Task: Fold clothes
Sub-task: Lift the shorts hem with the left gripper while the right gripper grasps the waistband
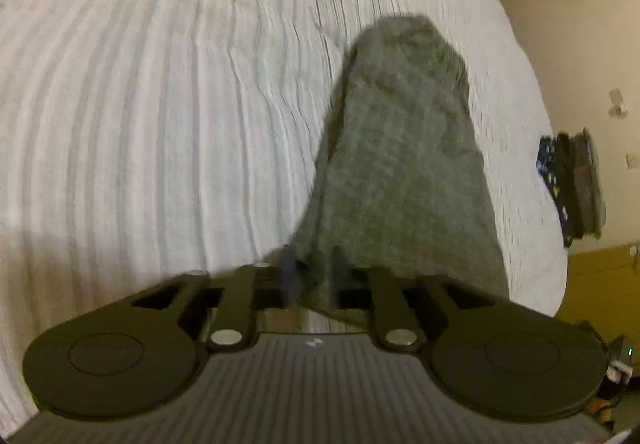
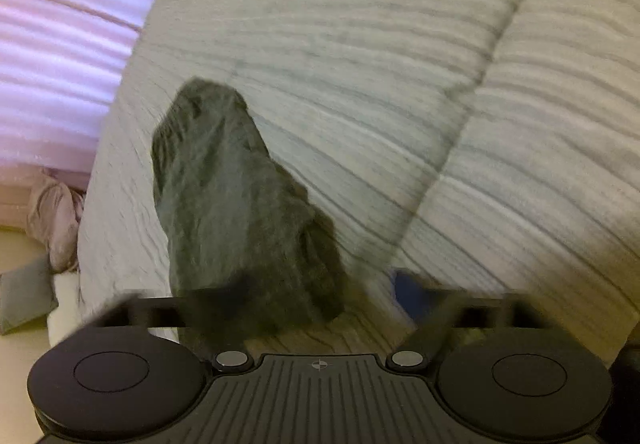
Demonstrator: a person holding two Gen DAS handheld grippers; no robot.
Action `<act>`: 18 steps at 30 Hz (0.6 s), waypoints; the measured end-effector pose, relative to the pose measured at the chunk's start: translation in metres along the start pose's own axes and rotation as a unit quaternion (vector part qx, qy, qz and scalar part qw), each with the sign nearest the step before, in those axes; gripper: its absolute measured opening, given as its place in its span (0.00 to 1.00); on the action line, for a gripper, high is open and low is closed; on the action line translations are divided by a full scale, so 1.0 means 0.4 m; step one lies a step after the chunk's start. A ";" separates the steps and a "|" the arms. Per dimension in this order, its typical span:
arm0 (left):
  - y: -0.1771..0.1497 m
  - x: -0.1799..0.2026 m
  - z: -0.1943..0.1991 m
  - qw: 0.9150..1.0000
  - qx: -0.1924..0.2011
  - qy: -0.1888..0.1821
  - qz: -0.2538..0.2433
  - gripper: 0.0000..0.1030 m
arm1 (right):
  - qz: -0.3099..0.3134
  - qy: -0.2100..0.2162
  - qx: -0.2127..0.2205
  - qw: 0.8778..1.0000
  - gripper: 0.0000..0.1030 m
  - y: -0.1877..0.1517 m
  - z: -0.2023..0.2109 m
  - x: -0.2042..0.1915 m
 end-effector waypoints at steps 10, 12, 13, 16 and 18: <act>0.007 -0.028 -0.099 0.997 -0.022 -0.069 0.029 0.22 | -0.006 0.035 -0.019 0.999 0.17 -0.040 -0.115 0.027; -0.008 -0.011 -0.099 0.996 -0.036 -0.075 0.016 0.03 | 0.015 0.040 -0.031 0.999 0.10 -0.023 -0.105 0.014; -0.016 -0.003 -0.085 0.997 -0.029 -0.076 0.014 0.03 | 0.035 0.040 -0.035 0.998 0.09 -0.010 -0.092 -0.001; -0.038 0.022 -0.030 0.996 -0.003 -0.088 0.030 0.03 | 0.089 0.047 -0.038 0.994 0.08 0.046 -0.035 -0.048; -0.064 0.045 0.010 0.994 0.010 -0.099 0.044 0.03 | 0.119 0.053 -0.037 0.991 0.08 0.093 0.010 -0.078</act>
Point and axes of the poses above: each gripper's, at about its wrist camera, not at the fingertips, and z roughly against the way its jaws point, x to its right, y to its top, the point moved 1 cm from there along -z, roughly the way its jaws point, and after that the axes turned 9 degrees about x, right-handed, at the moved point
